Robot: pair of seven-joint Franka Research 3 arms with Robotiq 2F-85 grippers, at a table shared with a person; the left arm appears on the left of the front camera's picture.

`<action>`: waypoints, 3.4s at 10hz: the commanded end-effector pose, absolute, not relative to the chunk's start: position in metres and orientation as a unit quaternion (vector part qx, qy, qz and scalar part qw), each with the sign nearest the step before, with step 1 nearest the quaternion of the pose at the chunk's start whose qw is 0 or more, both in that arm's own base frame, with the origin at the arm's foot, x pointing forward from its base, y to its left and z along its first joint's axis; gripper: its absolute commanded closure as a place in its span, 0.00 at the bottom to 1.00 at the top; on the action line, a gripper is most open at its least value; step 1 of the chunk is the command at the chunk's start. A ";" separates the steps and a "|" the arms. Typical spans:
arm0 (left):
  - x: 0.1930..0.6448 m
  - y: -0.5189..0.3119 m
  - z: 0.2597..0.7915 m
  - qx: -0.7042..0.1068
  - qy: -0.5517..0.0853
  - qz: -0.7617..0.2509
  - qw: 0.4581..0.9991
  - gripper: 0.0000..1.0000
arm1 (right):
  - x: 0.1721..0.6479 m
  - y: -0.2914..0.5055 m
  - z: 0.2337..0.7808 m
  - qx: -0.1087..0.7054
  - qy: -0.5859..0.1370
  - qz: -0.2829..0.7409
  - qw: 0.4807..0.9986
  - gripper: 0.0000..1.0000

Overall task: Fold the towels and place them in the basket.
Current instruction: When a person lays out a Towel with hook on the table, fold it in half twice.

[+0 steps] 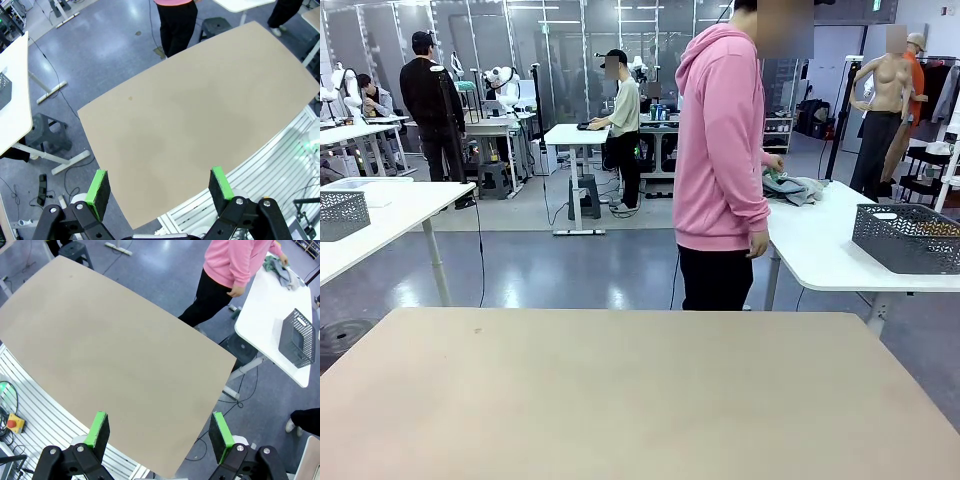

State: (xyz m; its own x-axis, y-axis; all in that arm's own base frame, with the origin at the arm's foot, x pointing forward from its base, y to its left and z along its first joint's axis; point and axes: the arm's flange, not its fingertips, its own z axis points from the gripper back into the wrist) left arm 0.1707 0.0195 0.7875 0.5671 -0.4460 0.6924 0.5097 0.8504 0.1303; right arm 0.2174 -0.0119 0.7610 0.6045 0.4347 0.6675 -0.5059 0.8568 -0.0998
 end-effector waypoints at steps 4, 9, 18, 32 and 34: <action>0.171 0.019 0.789 -0.042 -0.380 -0.272 0.883 0.00 | 0.218 -0.012 0.761 0.053 -0.359 0.266 0.893 0.00; 0.171 0.019 0.789 -0.042 -0.380 -0.272 0.883 0.00 | 0.218 -0.012 0.761 0.053 -0.359 0.266 0.893 0.00; 0.171 0.019 0.789 -0.042 -0.380 -0.272 0.883 0.00 | 0.218 -0.012 0.761 0.053 -0.359 0.266 0.893 0.00; 0.171 0.019 0.789 -0.042 -0.380 -0.272 0.883 0.00 | 0.218 -0.012 0.761 0.053 -0.359 0.266 0.893 0.00; 0.171 0.019 0.789 -0.042 -0.380 -0.272 0.883 0.00 | 0.218 -0.012 0.761 0.053 -0.359 0.266 0.893 0.00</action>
